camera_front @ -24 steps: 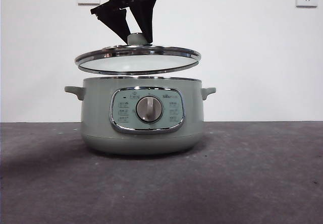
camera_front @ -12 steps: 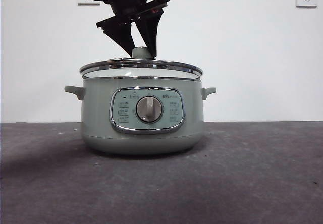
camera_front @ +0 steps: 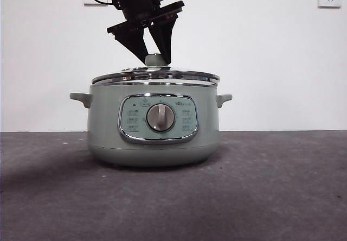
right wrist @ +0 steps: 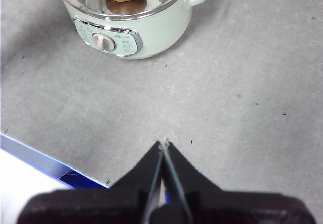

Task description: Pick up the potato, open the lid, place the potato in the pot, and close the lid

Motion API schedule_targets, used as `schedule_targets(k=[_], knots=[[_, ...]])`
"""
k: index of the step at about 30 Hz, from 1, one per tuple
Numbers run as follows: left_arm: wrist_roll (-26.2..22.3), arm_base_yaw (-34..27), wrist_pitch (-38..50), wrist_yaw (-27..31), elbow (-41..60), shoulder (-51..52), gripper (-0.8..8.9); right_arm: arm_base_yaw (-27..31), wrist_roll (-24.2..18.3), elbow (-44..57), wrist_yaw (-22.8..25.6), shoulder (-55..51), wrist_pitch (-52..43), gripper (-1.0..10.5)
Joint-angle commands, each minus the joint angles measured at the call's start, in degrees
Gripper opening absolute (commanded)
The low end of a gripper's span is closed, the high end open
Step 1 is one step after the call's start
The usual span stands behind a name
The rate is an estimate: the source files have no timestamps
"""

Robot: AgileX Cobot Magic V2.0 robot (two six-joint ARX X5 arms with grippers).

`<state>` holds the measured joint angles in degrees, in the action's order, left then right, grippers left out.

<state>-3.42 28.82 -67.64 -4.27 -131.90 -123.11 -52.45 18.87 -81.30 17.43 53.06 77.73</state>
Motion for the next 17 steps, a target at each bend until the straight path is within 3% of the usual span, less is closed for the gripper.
schedule_targets(k=[1,4,7,17], knots=[[0.15,-0.11,-0.39,-0.20,1.05,-3.72,-0.09,-0.09,0.46,0.59,-0.02,-0.09,1.44,-0.1],[0.13,-0.11,-0.22,0.35,1.05,-3.93,-0.09,-0.09,0.44,0.59,-0.02,-0.09,1.44,-0.1],[-1.53,-0.13,-1.81,4.37,1.05,-3.93,-0.09,-0.09,0.39,0.59,0.00,-0.09,1.44,-0.1],[-1.55,-0.44,-5.64,5.46,1.01,-3.93,-0.09,-0.09,0.37,0.59,0.02,-0.09,1.44,-0.1]])
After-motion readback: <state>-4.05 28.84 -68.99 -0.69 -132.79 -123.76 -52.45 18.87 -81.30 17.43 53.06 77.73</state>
